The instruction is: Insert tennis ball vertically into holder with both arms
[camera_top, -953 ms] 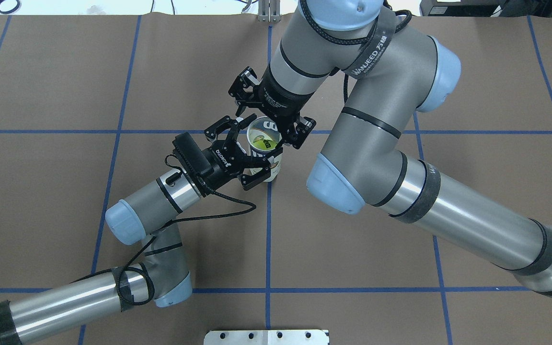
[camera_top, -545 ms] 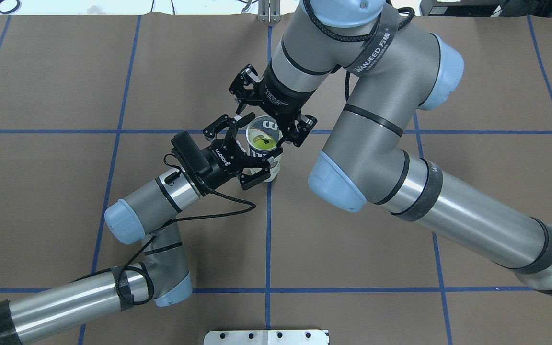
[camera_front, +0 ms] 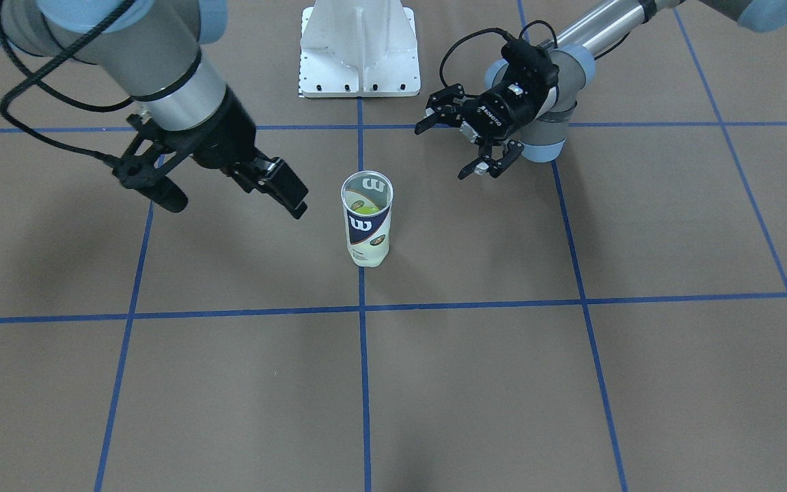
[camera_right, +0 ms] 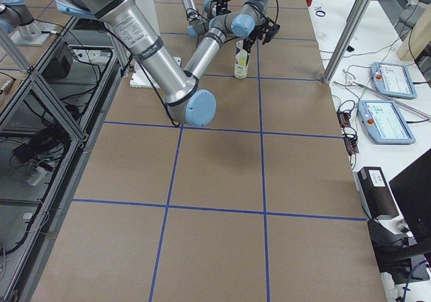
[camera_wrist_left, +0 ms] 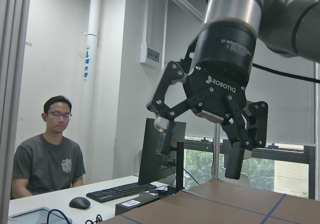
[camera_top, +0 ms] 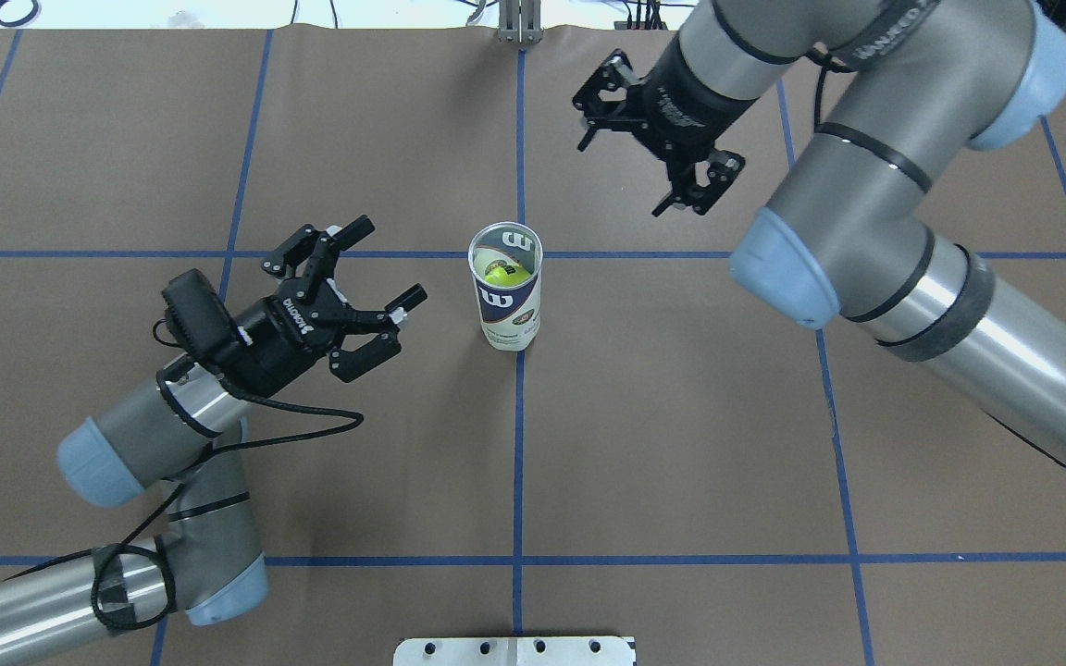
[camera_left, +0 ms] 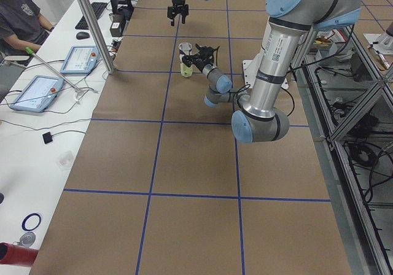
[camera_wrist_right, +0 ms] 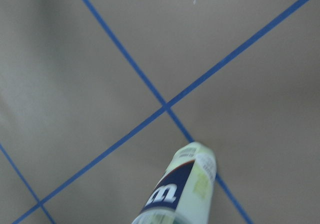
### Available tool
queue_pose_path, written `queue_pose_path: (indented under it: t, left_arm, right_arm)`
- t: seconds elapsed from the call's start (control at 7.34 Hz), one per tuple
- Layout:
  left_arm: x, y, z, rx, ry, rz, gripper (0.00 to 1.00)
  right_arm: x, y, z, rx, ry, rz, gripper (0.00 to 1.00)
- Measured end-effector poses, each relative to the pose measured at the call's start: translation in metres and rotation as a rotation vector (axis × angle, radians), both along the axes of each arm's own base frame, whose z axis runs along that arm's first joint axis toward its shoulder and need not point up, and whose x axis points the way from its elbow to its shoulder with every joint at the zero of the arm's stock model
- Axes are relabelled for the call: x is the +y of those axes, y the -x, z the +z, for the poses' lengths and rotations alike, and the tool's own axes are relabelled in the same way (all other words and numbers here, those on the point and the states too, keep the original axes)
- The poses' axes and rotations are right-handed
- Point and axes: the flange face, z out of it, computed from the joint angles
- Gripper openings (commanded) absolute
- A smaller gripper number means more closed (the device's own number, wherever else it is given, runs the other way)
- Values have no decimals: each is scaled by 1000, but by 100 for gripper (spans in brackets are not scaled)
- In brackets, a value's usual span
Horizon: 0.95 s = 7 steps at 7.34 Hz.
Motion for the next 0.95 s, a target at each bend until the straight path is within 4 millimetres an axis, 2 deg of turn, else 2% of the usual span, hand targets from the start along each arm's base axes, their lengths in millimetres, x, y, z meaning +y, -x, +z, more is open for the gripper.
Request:
queue_pose_path:
  t: [0.27,0.41,0.68,0.82,0.95]
  left_arm:
    - [6,42,37,-24,84,-62,98]
    - [-2,59,56,-65,143,-95,98]
    - [-41,87,74,-128,283,-146,97]
    - [-61,94,77,-145,357,-140,95]
    - [-85,102,80,-198,425,-115,95]
  right_arm:
    - [-15,-65,92,102,-110,-45,99]
    - [-21,-101,141,164,-176,-84,99]
    - [-24,-174,230,272,-291,-178,99]
    - [-26,-209,268,312,-330,-220,99]
    - [-28,-238,299,341,-364,-257,99]
